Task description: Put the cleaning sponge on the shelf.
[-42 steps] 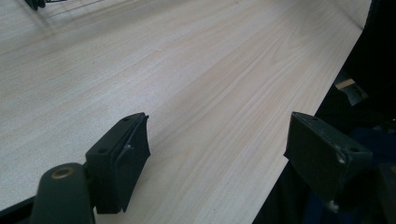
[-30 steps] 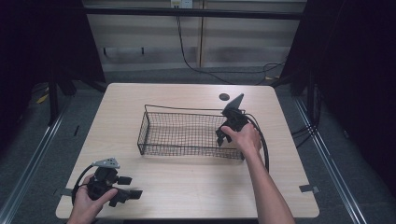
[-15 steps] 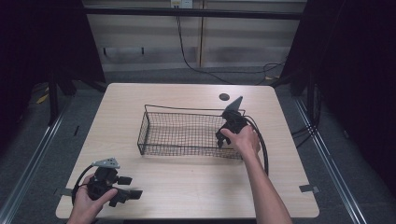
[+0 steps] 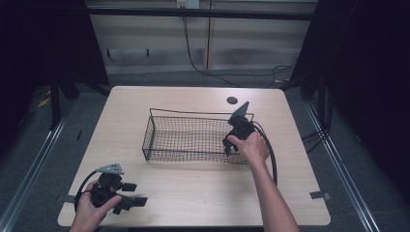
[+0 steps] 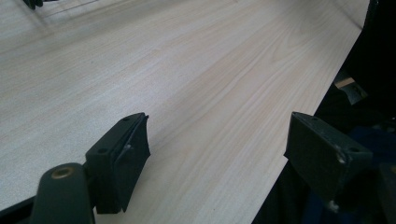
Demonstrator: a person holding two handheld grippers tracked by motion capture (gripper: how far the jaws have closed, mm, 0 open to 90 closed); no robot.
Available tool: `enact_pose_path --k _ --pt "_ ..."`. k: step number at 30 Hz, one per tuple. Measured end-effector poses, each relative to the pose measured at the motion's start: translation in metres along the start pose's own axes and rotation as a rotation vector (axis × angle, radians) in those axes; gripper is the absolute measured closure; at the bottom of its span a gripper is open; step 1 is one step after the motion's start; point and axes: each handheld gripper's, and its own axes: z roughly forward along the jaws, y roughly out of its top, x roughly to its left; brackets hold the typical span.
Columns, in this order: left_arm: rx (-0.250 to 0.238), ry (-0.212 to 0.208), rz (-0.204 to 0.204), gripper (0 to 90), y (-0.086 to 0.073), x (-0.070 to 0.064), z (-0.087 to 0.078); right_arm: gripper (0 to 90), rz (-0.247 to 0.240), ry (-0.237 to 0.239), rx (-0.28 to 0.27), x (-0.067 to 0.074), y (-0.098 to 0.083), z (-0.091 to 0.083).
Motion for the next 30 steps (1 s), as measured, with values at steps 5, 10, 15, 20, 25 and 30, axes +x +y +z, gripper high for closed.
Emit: enact_pose_path --k 5,10,15,20,25,30 --pt "-0.003 -0.001 -0.002 21.2 0.000 0.000 0.000 20.3 0.007 0.003 -0.008 -0.001 0.000 -0.002" --pt "0.000 -0.001 0.001 21.2 0.000 0.000 0.000 17.0 0.006 0.010 -0.012 -0.002 -0.001 -0.004" --pt "0.002 -0.002 0.002 21.2 0.000 0.000 0.000 15.5 0.006 0.021 -0.017 -0.003 -0.004 -0.008" --pt "0.003 -0.002 0.002 21.2 0.000 0.000 0.000 15.5 -0.012 0.046 -0.037 -0.005 -0.006 -0.015" --pt "0.002 -0.002 0.001 21.2 0.000 0.000 0.000 15.5 -0.021 0.052 -0.054 -0.007 -0.010 -0.019" --pt "0.002 -0.003 0.002 21.2 0.000 0.000 0.000 16.7 -0.023 0.078 -0.079 -0.011 -0.014 -0.024"
